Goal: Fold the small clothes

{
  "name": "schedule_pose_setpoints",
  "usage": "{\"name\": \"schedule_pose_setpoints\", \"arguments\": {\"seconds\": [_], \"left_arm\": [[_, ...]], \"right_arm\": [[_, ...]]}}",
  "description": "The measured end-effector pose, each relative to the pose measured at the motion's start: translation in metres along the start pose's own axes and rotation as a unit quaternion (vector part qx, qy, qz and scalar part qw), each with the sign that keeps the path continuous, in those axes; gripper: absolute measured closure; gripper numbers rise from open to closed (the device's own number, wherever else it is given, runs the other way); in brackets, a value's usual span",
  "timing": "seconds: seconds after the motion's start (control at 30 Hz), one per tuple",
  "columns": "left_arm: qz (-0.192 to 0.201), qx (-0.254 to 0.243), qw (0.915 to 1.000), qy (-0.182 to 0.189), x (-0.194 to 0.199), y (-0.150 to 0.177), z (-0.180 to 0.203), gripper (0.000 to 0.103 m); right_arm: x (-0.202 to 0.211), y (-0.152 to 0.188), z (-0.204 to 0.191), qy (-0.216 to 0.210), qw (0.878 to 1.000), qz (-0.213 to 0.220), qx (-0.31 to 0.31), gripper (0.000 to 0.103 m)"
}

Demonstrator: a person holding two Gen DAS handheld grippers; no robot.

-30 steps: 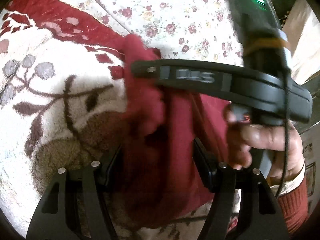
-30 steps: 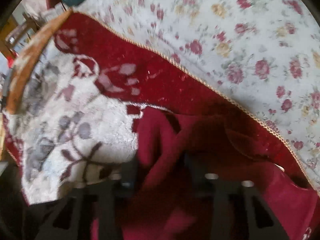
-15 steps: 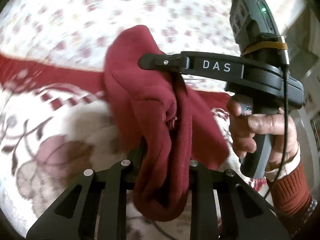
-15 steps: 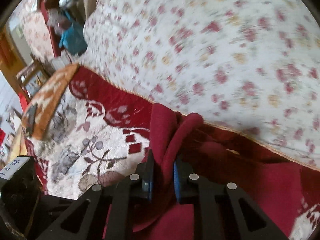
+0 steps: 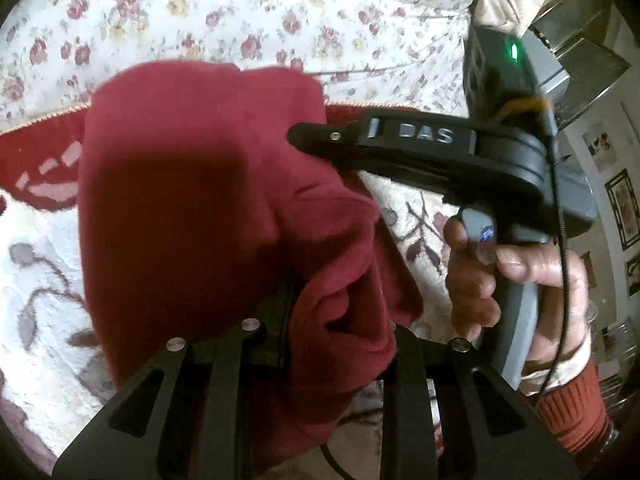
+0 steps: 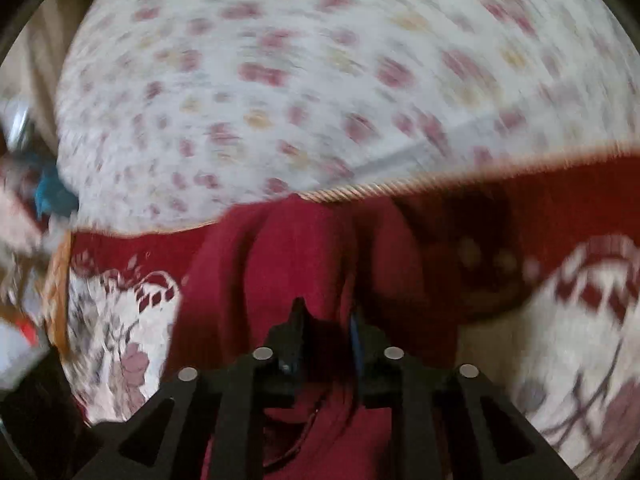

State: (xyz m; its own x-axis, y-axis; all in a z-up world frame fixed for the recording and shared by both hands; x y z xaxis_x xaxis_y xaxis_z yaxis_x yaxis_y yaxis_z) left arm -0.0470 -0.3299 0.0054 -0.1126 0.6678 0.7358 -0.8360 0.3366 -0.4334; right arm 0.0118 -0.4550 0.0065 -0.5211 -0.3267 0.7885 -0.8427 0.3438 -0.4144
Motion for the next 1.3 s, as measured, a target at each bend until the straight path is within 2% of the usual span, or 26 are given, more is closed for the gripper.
{"name": "schedule_pose_setpoints", "arguments": {"seconds": [0.03,0.07,0.1,0.13,0.2,0.37,0.5,0.57,0.6,0.63,0.73,0.87,0.97,1.0,1.07,1.13,1.2,1.3], "left_arm": [[0.001,-0.002,1.0000,0.001,0.007,0.002,0.001,0.068],[-0.002,-0.001,1.0000,0.004,0.018,0.008,0.002,0.062],[0.000,-0.001,1.0000,0.007,0.027,0.011,0.002,0.049],[0.010,-0.005,0.9999,0.004,0.039,0.015,0.000,0.041],[0.037,-0.018,0.9990,-0.019,0.058,0.017,-0.007,0.040],[0.065,-0.038,0.9890,-0.127,0.076,0.032,-0.037,0.040],[0.058,-0.028,0.9886,-0.136,0.063,0.042,-0.055,0.040],[0.053,-0.032,0.9890,-0.135,0.059,0.044,-0.056,0.040],[0.049,-0.035,0.9889,-0.135,0.055,0.043,-0.055,0.040],[0.047,-0.038,0.9890,-0.135,0.053,0.042,-0.055,0.040],[0.050,-0.030,0.9906,-0.123,0.054,0.037,-0.055,0.040],[0.054,-0.029,0.9914,-0.116,0.053,0.032,-0.053,0.039],[0.043,-0.031,0.9914,-0.120,0.044,0.033,-0.052,0.039],[0.041,-0.033,0.9913,-0.121,0.043,0.034,-0.051,0.039],[0.042,-0.035,0.9909,-0.123,0.043,0.034,-0.051,0.039],[0.042,-0.034,0.9910,-0.123,0.043,0.034,-0.052,0.039],[0.042,-0.031,0.9910,-0.123,0.043,0.033,-0.054,0.039],[0.043,-0.032,0.9905,-0.126,0.043,0.033,-0.053,0.039]], "right_arm": [[0.006,0.002,0.002,-0.016,1.000,0.011,-0.008,0.062],[0.011,0.004,0.001,-0.030,0.999,0.018,-0.013,0.053],[0.017,0.007,-0.001,-0.046,0.999,0.025,-0.013,0.039],[0.020,0.010,-0.004,-0.056,0.998,0.023,-0.008,0.035],[0.020,0.017,-0.011,-0.055,0.998,0.011,0.007,0.035],[-0.001,0.030,-0.023,-0.047,0.999,-0.023,0.014,0.030],[-0.014,0.036,-0.025,-0.040,0.999,-0.028,0.004,0.025],[-0.016,0.036,-0.028,-0.031,0.999,-0.027,0.010,0.025],[-0.015,0.035,-0.029,-0.017,0.999,-0.023,0.026,0.036],[-0.012,0.034,-0.031,-0.001,0.999,-0.017,0.046,0.058],[0.008,0.025,-0.044,0.024,0.994,0.019,0.105,0.075],[0.024,0.012,-0.048,0.070,0.984,0.050,0.154,0.076],[0.001,0.011,-0.027,0.116,0.981,0.024,0.156,0.077],[-0.007,0.015,-0.019,0.118,0.982,0.010,0.144,0.074],[-0.002,0.015,-0.012,0.113,0.985,0.024,0.126,0.065],[0.018,0.014,-0.007,0.122,0.985,0.053,0.110,0.045],[0.040,0.013,-0.010,0.135,0.981,0.073,0.116,0.044],[0.067,0.020,-0.030,0.104,0.980,0.096,0.143,0.044]]}}
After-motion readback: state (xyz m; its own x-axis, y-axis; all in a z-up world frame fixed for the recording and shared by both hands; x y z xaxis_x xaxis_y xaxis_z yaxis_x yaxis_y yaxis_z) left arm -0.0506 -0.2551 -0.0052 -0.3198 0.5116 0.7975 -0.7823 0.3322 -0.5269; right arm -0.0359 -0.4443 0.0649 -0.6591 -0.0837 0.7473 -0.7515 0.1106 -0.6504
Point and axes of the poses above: each gripper's, at about its wrist camera, not at the fingertips, and x roughly against the way its jaws point, z to its right, y to its underside, the point moved 6 cm from there along -x, roughly the way its jaws point
